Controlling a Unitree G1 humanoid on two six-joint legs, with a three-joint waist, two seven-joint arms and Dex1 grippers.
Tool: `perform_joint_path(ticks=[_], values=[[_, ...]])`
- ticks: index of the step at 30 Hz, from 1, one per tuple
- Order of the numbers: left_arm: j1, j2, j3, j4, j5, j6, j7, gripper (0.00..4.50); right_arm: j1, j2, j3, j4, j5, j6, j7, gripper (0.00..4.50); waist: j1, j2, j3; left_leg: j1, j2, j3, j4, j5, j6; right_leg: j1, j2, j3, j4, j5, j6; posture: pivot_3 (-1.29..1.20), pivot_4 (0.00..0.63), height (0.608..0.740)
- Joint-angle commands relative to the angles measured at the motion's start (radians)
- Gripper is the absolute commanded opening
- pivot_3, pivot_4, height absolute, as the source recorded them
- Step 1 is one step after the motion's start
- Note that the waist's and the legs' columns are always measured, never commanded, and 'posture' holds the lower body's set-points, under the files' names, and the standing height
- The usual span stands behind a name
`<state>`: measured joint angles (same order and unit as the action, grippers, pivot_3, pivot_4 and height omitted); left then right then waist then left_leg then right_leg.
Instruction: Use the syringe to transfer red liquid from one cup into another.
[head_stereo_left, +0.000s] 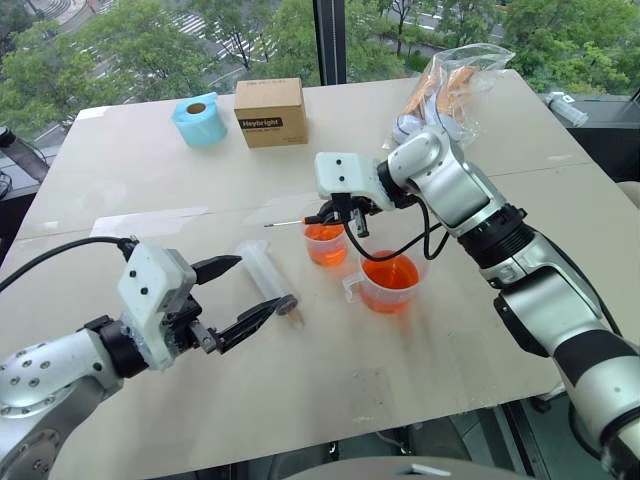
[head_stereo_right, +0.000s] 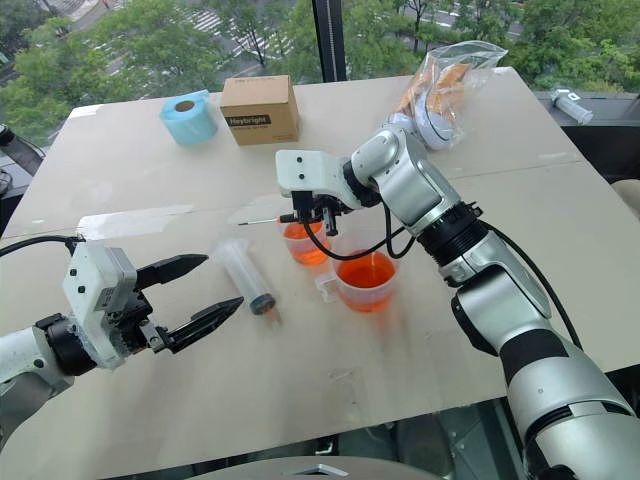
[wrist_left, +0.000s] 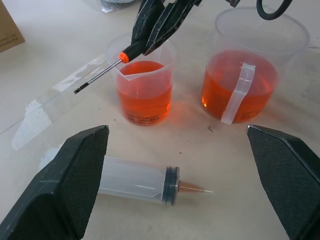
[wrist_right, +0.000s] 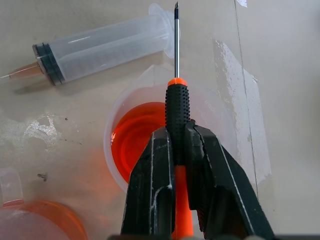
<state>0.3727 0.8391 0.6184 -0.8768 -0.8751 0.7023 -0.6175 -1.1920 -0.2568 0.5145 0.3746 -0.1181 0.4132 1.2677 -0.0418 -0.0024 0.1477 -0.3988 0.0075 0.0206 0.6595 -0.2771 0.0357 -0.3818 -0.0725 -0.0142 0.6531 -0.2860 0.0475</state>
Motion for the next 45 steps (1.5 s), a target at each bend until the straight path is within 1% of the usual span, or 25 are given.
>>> perform_joint_path(ticks=[1, 7, 12, 16, 18, 22, 25, 27, 28, 30, 32, 35, 38, 40, 43, 45], values=[[-0.004, -0.004, 0.006, -0.006, 0.011, -0.025, -0.006, 4.50, -0.004, -0.002, -0.004, -0.049, 0.000, 0.004, -0.001, 0.07, 0.000, 0.000, 0.000, 0.000, 0.000, 0.000, 0.000, 0.000, 0.000, 0.000, 0.000, 0.000, 0.000, 0.000, 0.000, 0.00, 0.150, 0.740], [-0.011, -0.013, 0.006, -0.003, 0.009, -0.032, -0.005, 4.50, -0.024, -0.010, -0.027, -0.071, 0.016, 0.038, 0.001, 0.07, 0.000, 0.000, 0.000, 0.000, 0.000, 0.000, 0.000, 0.000, 0.000, 0.000, 0.000, 0.000, 0.000, 0.000, 0.000, 0.00, 0.150, 0.740], [-0.044, -0.016, 0.012, 0.002, -0.026, -0.029, 0.004, 4.50, -0.066, -0.056, -0.092, -0.149, 0.084, 0.177, 0.038, 0.07, 0.001, 0.000, 0.000, 0.000, 0.000, 0.000, 0.000, 0.000, 0.000, -0.001, 0.000, 0.000, 0.000, 0.000, 0.000, 0.00, 0.150, 0.740], [-0.085, -0.015, 0.017, 0.007, -0.083, -0.021, 0.019, 4.50, -0.087, -0.144, -0.139, -0.218, 0.128, 0.299, 0.049, 0.07, 0.005, -0.001, 0.000, -0.001, 0.000, 0.000, 0.000, 0.000, 0.000, -0.001, -0.001, 0.000, 0.000, 0.000, 0.000, 0.00, 0.150, 0.740], [-0.126, -0.009, 0.009, 0.018, -0.129, -0.017, 0.035, 4.50, -0.098, -0.211, -0.168, -0.242, 0.140, 0.337, 0.053, 0.07, 0.006, -0.001, 0.000, -0.001, 0.000, 0.000, 0.000, 0.000, 0.000, -0.001, -0.001, 0.000, 0.000, 0.000, 0.000, 0.00, 0.150, 0.740], [-0.211, 0.016, -0.037, 0.049, -0.155, -0.009, 0.044, 4.50, -0.093, -0.358, -0.211, -0.251, 0.145, 0.393, 0.047, 0.07, 0.007, -0.001, 0.001, -0.001, 0.000, 0.000, 0.000, 0.000, 0.000, -0.001, -0.002, 0.000, 0.000, 0.000, 0.000, 0.00, 0.150, 0.740], [-0.288, 0.015, -0.078, 0.081, -0.196, -0.003, 0.066, 4.50, -0.046, -0.453, -0.227, -0.249, 0.141, 0.408, 0.031, 0.07, 0.006, -0.001, 0.001, -0.002, 0.000, 0.000, -0.001, 0.000, 0.000, -0.001, -0.001, 0.000, -0.001, 0.000, 0.000, 0.00, 0.150, 0.740], [-0.406, 0.051, -0.159, 0.127, -0.201, 0.020, 0.048, 4.50, 0.065, -0.557, -0.268, -0.264, 0.125, 0.401, -0.003, 0.07, 0.007, -0.002, 0.001, -0.001, 0.000, 0.000, -0.001, 0.000, 0.000, -0.001, -0.001, 0.000, -0.001, 0.000, 0.000, 0.00, 0.150, 0.740], [-0.455, 0.068, -0.192, 0.151, -0.195, 0.027, 0.036, 4.50, 0.114, -0.599, -0.287, -0.284, 0.129, 0.424, -0.009, 0.07, 0.015, -0.004, 0.001, -0.002, 0.000, 0.000, -0.001, 0.000, 0.000, -0.001, -0.001, 0.000, -0.001, 0.000, 0.000, 0.00, 0.150, 0.740], [-0.527, 0.089, -0.232, 0.194, -0.184, 0.035, 0.014, 4.50, 0.189, -0.650, -0.328, -0.323, 0.138, 0.476, -0.045, 0.07, 0.027, -0.004, 0.002, -0.002, 0.000, 0.001, -0.001, 0.000, 0.000, -0.001, -0.001, 0.000, -0.001, 0.000, 0.000, 0.00, 0.150, 0.740], [-0.571, 0.098, -0.256, 0.218, -0.181, 0.037, -0.004, 4.50, 0.239, -0.678, -0.362, -0.329, 0.139, 0.500, -0.092, 0.07, 0.023, -0.001, 0.004, -0.002, -0.001, 0.003, -0.001, 0.000, 0.001, -0.001, -0.001, 0.002, -0.001, 0.000, 0.000, 0.00, 0.150, 0.740], [-0.622, 0.091, -0.295, 0.233, -0.187, 0.044, -0.019, 4.50, 0.326, -0.707, -0.418, -0.267, 0.135, 0.490, -0.168, 0.07, 0.021, -0.001, 0.006, -0.003, 0.000, 0.006, 0.000, 0.000, 0.001, -0.004, 0.002, 0.005, 0.001, 0.000, 0.000, 0.00, 0.150, 0.740], [-0.621, 0.103, -0.326, 0.239, -0.151, 0.056, -0.034, 4.50, 0.410, -0.697, -0.452, -0.172, 0.125, 0.411, -0.250, 0.07, 0.023, -0.002, 0.006, -0.003, 0.001, 0.006, 0.000, 0.000, 0.001, -0.004, 0.003, 0.005, 0.001, 0.000, 0.000, 0.00, 0.150, 0.740], [-0.618, 0.109, -0.331, 0.252, -0.132, 0.063, -0.035, 4.50, 0.431, -0.686, -0.454, -0.129, 0.124, 0.370, -0.278, 0.07, 0.024, -0.003, 0.007, -0.003, 0.001, 0.006, 0.001, 0.000, 0.001, -0.004, 0.003, 0.005, 0.002, 0.000, 0.001, 0.00, 0.150, 0.740], [-0.612, 0.117, -0.334, 0.257, -0.088, 0.056, -0.037, 4.50, 0.436, -0.678, -0.450, -0.078, 0.127, 0.330, -0.295, 1.22, 0.023, -0.002, 0.009, -0.002, 0.001, 0.008, 0.006, 0.000, 0.001, -0.004, 0.004, 0.007, 0.006, 0.000, 0.001, 0.00, 0.150, 0.740], [-0.602, 0.111, -0.321, 0.246, -0.077, 0.063, -0.016, 4.50, 0.455, -0.691, -0.449, -0.079, 0.132, 0.310, -0.283, 2.14, 0.026, -0.002, 0.009, -0.002, 0.001, 0.008, 0.007, 0.000, 0.001, -0.004, 0.008, 0.007, 0.007, 0.000, 0.001, 0.00, 0.150, 0.740]])
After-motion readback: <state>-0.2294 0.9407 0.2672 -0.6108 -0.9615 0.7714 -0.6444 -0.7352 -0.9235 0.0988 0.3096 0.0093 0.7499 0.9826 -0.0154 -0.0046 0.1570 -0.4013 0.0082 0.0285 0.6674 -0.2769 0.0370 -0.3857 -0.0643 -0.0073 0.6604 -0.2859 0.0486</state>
